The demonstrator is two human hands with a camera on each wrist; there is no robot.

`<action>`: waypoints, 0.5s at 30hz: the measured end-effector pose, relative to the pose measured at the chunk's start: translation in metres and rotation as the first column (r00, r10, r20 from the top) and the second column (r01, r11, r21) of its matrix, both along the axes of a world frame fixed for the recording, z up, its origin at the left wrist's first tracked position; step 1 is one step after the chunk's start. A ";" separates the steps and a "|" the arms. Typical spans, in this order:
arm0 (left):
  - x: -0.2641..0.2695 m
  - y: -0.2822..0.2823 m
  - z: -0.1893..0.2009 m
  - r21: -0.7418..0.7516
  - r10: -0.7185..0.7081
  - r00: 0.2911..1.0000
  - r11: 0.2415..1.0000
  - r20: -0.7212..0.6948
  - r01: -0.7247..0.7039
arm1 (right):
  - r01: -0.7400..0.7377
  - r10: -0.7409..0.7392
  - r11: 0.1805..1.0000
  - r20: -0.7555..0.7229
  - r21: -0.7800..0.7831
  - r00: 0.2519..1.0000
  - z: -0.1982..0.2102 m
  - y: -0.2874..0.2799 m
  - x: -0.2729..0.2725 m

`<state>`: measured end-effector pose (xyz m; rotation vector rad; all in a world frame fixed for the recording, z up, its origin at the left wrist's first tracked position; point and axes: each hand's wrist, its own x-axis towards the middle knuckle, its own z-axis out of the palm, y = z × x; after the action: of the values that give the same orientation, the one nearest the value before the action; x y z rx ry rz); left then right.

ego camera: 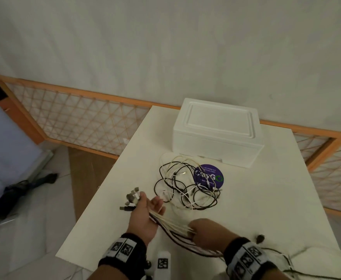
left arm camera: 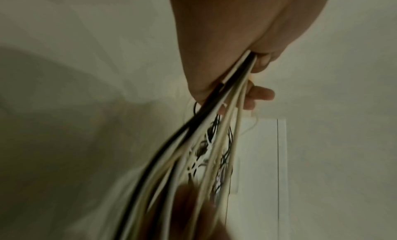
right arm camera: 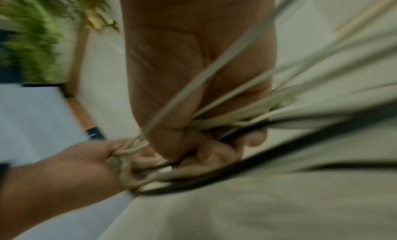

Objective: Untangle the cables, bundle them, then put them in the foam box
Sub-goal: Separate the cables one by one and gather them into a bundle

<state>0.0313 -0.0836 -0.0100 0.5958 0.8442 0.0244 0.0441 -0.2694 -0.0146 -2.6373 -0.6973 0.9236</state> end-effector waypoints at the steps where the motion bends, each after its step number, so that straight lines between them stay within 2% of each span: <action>1: -0.002 0.009 -0.004 -0.005 0.062 0.998 0.998 -0.025 -0.062 | 0.026 -0.027 1.000 -0.046 -0.014 0.999 -0.003 -0.020 -0.003; 4: -0.007 0.040 -0.016 -0.040 0.212 0.976 0.976 -0.057 -0.215 | 0.164 -0.176 0.979 -0.098 -0.119 0.980 -0.011 -0.097 -0.008; 7: -0.016 0.059 -0.034 -0.005 0.228 0.970 0.973 -0.085 -0.230 | 0.296 -0.316 0.908 -0.020 -0.298 0.949 -0.009 -0.168 -0.007; 9: -0.021 0.059 -0.042 0.031 0.200 0.974 0.980 -0.109 -0.198 | 0.201 -0.216 0.898 0.006 -0.392 0.976 -0.013 -0.205 -0.005; 11: -0.023 0.053 -0.045 0.035 0.159 0.979 0.987 -0.125 -0.156 | 0.112 -0.155 0.898 -0.068 -0.426 0.986 -0.006 -0.219 -0.002; 12: -0.024 0.048 -0.045 0.032 0.140 0.982 0.990 -0.128 -0.137 | 0.114 -0.163 0.915 -0.098 -0.387 0.982 -0.001 -0.221 -0.003; 14: -0.022 0.043 -0.046 0.030 0.128 0.983 0.992 -0.130 -0.126 | 0.313 -0.375 0.893 -0.150 -0.324 0.915 0.009 -0.213 0.004; 15: -0.020 0.041 -0.046 0.037 0.121 0.984 0.992 -0.131 -0.117 | 0.325 -0.380 0.892 -0.132 -0.313 0.916 0.014 -0.207 0.006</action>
<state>0.0108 -0.0426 -0.0562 0.5787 1.0100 0.1071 0.0505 -0.4766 -0.0011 -2.7315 -0.0267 1.2137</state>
